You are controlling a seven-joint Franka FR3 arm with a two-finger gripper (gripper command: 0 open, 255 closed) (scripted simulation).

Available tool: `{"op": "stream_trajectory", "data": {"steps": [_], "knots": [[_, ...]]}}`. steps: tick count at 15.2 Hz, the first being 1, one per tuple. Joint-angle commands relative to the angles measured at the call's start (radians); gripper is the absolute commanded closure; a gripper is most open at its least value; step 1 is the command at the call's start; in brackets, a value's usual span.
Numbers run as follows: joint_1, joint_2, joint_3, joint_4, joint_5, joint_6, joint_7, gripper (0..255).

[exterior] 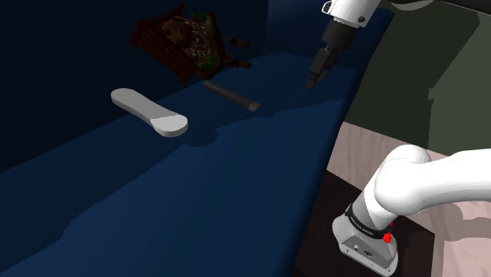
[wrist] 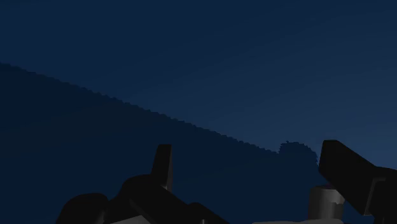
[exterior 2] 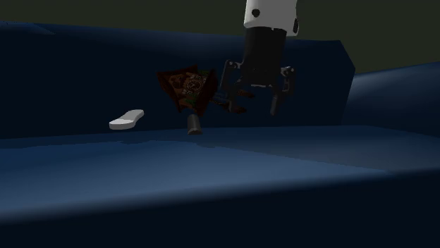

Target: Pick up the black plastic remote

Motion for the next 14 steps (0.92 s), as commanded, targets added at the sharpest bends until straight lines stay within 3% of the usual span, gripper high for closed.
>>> {"op": "stream_trajectory", "data": {"steps": [1, 14], "knots": [[0.0, 0.0, 0.0, 0.0, 0.0, 0.0, 0.0, 0], [0.041, 0.435, 0.192, 0.299, 0.05, 0.116, 0.189, 0]]}}
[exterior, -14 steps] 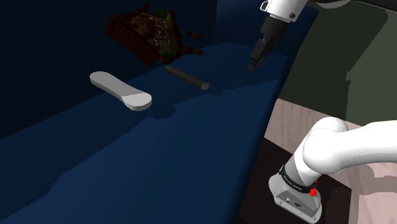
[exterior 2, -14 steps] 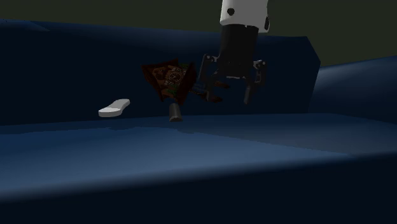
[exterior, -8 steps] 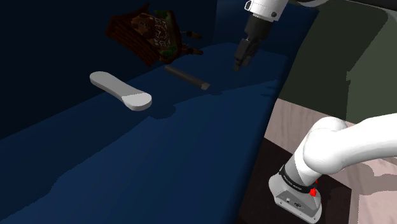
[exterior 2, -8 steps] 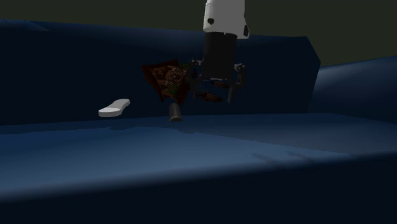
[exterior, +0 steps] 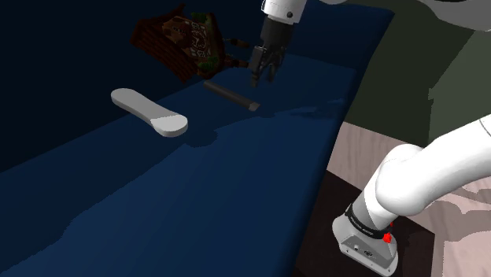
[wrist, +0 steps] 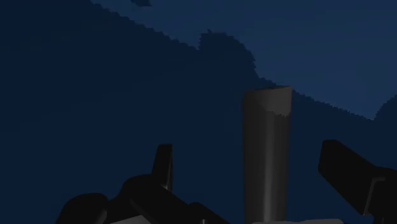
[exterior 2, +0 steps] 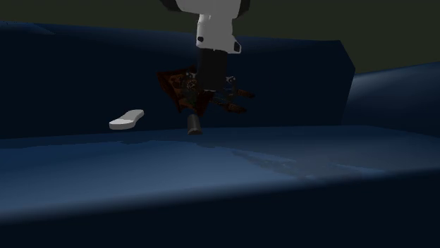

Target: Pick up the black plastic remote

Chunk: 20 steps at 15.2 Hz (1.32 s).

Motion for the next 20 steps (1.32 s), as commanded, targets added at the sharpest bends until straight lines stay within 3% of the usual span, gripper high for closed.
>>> {"op": "stream_trajectory", "data": {"steps": [1, 4, 13, 14, 20], "knots": [[0.005, 0.08, 0.03, 0.069, -0.004, 0.008, 0.034, 0], [0.013, 0.188, 0.068, 0.167, -0.02, 0.012, 0.081, 0], [0.017, 0.171, 0.07, 0.048, -0.013, 0.114, 0.07, 0], [0.016, 0.173, 0.07, 0.05, -0.013, 0.114, 0.07, 255], [0.017, 0.172, 0.071, 0.049, -0.013, 0.114, 0.072, 255]]}}
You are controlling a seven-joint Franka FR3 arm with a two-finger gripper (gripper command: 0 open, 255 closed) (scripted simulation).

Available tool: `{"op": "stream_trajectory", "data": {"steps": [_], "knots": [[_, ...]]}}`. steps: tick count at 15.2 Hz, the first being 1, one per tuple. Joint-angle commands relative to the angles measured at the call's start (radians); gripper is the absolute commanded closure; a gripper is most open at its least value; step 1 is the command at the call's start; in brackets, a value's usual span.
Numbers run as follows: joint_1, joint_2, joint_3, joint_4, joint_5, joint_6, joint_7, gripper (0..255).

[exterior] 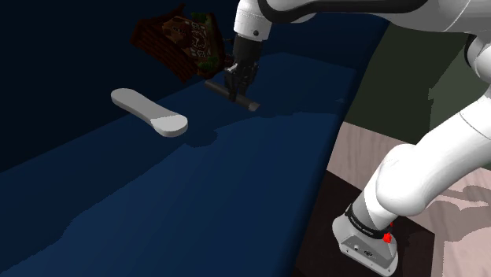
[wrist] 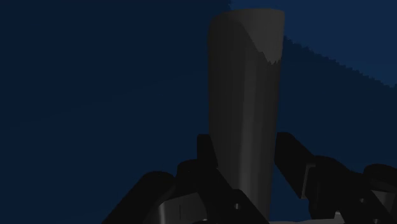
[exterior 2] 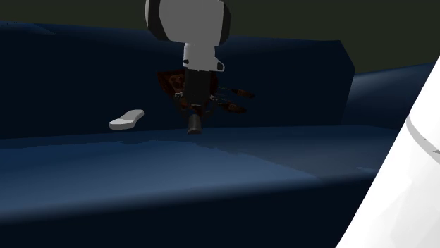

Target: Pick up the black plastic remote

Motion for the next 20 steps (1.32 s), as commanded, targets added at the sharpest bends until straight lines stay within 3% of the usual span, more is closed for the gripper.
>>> {"op": "stream_trajectory", "data": {"steps": [1, 20], "knots": [[0.001, 0.001, 0.001, -0.002, 0.001, -0.001, 0.0, 255], [-0.004, 0.049, -0.002, 0.253, -0.015, -0.207, 0.024, 255]]}}
